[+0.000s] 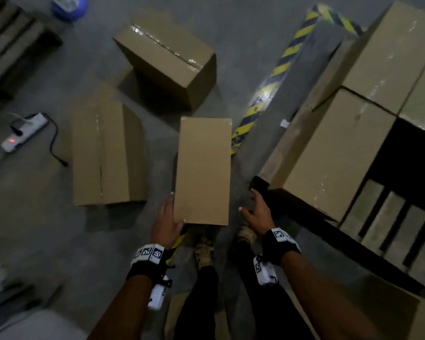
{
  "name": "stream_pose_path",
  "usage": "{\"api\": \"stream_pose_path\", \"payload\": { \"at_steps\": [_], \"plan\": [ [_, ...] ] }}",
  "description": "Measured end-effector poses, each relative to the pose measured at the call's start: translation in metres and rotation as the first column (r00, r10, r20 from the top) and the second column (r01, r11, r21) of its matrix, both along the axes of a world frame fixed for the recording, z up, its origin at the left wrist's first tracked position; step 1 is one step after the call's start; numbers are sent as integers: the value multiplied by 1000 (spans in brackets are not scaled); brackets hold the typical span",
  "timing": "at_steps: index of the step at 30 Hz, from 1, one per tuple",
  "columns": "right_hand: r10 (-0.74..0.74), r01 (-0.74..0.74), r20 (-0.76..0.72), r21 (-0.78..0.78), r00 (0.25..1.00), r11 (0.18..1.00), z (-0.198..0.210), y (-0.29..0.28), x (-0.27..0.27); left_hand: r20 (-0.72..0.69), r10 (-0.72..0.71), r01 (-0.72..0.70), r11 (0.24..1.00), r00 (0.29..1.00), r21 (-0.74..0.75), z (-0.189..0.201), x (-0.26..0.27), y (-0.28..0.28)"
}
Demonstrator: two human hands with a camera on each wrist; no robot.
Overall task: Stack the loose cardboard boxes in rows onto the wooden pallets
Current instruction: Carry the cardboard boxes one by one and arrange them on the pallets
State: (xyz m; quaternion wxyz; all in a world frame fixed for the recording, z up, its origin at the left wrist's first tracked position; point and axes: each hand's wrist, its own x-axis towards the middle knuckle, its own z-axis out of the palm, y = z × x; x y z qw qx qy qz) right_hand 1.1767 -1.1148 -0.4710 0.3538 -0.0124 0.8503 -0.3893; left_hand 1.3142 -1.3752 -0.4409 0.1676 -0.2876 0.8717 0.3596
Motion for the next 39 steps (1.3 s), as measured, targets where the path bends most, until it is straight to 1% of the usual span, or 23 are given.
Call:
{"api": "stream_pose_path", "payload": {
  "at_steps": [2, 3, 7, 9, 12, 15, 18, 20, 22, 24, 26, 28, 30, 32, 33, 35, 37, 39],
  "plan": [
    [-5, 1, 84, 41, 996, 999, -29, -13, -9, 16, 5, -5, 1000, 1000, 13, -20, -6, -13],
    [-6, 1, 100, 47, 995, 999, -44, -17, -14, 27, 9, -10, 1000, 1000, 16, -31, -11, -18],
    [36, -42, 103, 60, 994, 997, -114, -30, -36, 57, 88, -89, 996, 994, 23, -102, -28, -30],
    [35, -40, 118, 37, 992, 998, -146, -28, -42, 95, 102, -106, 994, 990, 39, -138, -36, -27],
    [55, -55, 101, -10, 993, 998, -182, -26, -44, 131, 156, -165, 984, 979, 62, -181, -44, -20],
    [74, -71, 81, -38, 994, 997, -210, -31, -42, 166, 220, -226, 974, 961, 22, -213, -46, -10],
    [77, -73, 76, -51, 994, 996, -236, -39, -37, 161, 276, -280, 960, 947, 4, -239, -44, -2],
    [78, -74, 99, -42, 992, 996, -249, -44, -35, 149, 276, -276, 961, 950, -22, -253, -42, -2],
    [111, -104, 130, -61, 985, 993, -260, -45, -29, 131, 254, -242, 965, 958, -97, -267, -35, -1],
    [113, -100, 154, -91, 982, 991, -268, -45, -19, 96, 229, -212, 965, 969, -155, -277, -31, 2],
    [72, -53, 181, -107, 981, 993, -270, -47, -10, 87, 203, -184, 965, 975, -187, -280, -29, 2],
    [-18, 39, 202, -101, 979, 994, -274, -50, 0, 115, 174, -149, 969, 978, -198, -283, -25, 2],
    [-132, 170, 241, -143, 961, 975, -275, -55, 8, 140, 161, -135, 974, 977, -184, -283, -20, -4],
    [-239, 289, 232, -214, 943, 933, -273, -63, 10, 99, 140, -124, 980, 985, -154, -281, -19, -18],
    [-261, 313, 230, -233, 938, 921, -269, -66, 10, 84, 138, -125, 982, 987, -141, -279, -19, -24],
    [-246, 307, 243, -257, 938, 916, -260, -77, 12, 105, 159, -148, 984, 982, -101, -276, -18, -41],
    [-186, 241, 199, -303, 962, 922, -249, -90, 20, 136, 173, -168, 985, 976, -42, -268, -15, -60],
    [-125, 171, 149, -352, 981, 920, -236, -110, 26, 126, 166, -172, 984, 978, 45, -255, -17, -81]
  ]
}}
